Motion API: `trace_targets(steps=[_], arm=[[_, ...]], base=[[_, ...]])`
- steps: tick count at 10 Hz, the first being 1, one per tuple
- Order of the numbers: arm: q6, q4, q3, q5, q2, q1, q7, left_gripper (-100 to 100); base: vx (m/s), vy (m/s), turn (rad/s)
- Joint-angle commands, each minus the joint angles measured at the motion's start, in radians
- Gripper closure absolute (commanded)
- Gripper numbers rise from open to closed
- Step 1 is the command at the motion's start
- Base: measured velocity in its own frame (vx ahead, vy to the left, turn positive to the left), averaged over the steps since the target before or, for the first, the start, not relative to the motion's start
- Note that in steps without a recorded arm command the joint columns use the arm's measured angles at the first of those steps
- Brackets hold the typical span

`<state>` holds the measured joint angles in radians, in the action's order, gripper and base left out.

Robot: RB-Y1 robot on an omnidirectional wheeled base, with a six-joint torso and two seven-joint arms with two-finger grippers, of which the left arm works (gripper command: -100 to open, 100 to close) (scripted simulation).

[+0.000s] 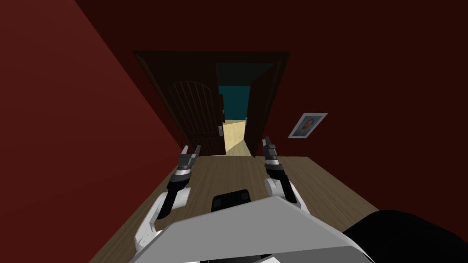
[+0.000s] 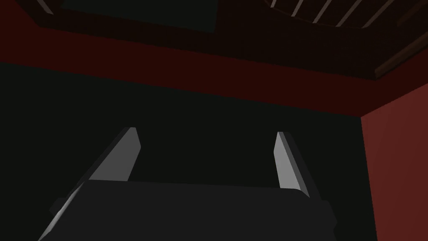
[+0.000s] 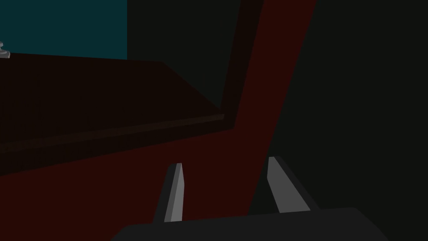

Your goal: Push the door open

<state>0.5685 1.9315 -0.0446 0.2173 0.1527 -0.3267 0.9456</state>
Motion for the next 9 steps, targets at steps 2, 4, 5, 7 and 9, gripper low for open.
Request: trace_targets(steps=[2,4,5,7,9], arm=[[-0.002,-0.05,-0.012,0.027,0.016,0.018,0.079,-100],[-0.001,-0.073,-0.017,0.037,0.021,0.027,0.121,-100],[0.0,-0.096,-0.022,0.048,0.027,0.035,0.151,-100],[0.001,-0.119,-0.027,0.058,0.032,0.044,0.187,-100],[0.003,-0.165,-0.037,0.08,0.044,0.062,0.25,-100]], base=[[0.11,-0.041,-0.014],[0.061,-0.033,-0.005],[0.071,-0.039,-0.018],[0.082,-0.034,-0.007],[0.071,-0.036,-0.013]])
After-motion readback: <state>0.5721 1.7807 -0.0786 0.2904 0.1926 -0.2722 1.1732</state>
